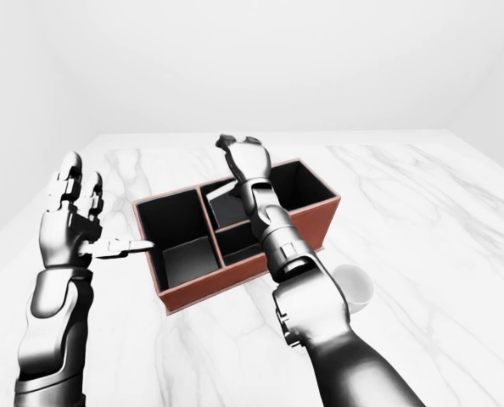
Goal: Pick up the book and place it in the front compartment of the caddy.
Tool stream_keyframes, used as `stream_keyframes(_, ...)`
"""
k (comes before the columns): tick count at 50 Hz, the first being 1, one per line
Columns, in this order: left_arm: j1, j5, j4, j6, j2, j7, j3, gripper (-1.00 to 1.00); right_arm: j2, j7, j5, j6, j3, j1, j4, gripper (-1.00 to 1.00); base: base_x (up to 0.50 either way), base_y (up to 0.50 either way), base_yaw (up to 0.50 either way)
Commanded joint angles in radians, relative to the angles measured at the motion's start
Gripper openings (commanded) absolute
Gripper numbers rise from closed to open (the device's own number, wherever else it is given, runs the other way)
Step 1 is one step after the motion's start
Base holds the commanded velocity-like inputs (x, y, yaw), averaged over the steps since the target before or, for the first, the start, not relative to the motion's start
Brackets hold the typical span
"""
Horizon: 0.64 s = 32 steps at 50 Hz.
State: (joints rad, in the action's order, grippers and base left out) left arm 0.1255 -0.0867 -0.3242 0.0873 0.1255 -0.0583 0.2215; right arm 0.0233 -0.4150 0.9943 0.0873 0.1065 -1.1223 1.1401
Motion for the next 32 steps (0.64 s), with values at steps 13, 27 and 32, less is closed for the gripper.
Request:
stream_keyframes(13,0.004,-0.007,0.01,0.0,0.007,0.007,0.003,1.0,0.005,-0.006,0.024,0.0,-0.007,0.019,-0.015,1.0,0.0,0.0,0.0)
stream_keyframes(27,0.002,-0.005,0.005,0.0,0.006,0.006,0.0,1.0,0.019,0.065,-0.061,0.0,-0.041,0.043,-0.094,1.0,0.0,0.0,0.0)
stream_keyframes(32,0.003,-0.006,0.0,0.0,0.007,0.005,0.003,1.0,0.025,0.149,-0.138,0.0,-0.056,0.078,-0.229,1.0,0.0,0.0,0.0)
